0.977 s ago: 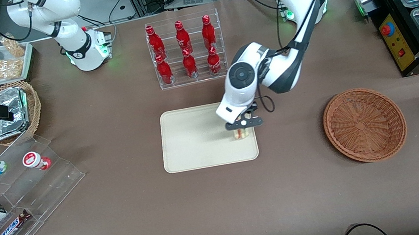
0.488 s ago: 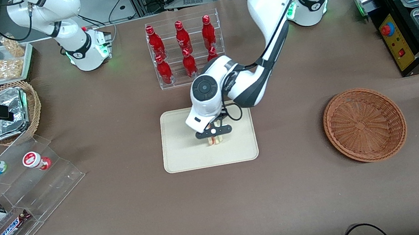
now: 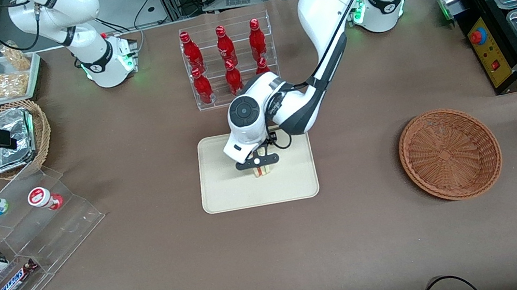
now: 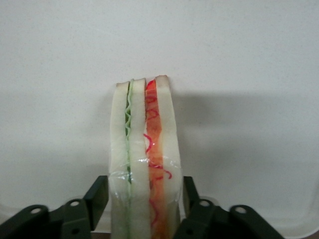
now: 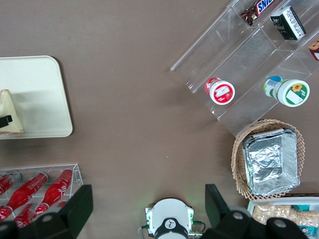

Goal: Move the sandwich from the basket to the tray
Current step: 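Lower the sandwich onto the tray and open the left gripper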

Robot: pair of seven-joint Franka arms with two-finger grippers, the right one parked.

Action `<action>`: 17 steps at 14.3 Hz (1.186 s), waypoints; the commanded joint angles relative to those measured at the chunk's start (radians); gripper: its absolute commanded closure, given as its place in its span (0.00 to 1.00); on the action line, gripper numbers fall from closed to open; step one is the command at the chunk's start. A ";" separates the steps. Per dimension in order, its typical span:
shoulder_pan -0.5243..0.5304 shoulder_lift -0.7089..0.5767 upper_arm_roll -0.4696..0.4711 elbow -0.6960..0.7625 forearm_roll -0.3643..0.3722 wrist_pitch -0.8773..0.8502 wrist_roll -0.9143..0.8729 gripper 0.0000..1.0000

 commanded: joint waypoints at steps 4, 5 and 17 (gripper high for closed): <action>-0.011 0.004 0.021 0.073 0.031 -0.022 -0.053 0.00; -0.004 -0.011 0.024 0.072 0.029 -0.029 -0.053 0.00; 0.332 -0.396 0.037 0.040 -0.100 -0.499 0.167 0.00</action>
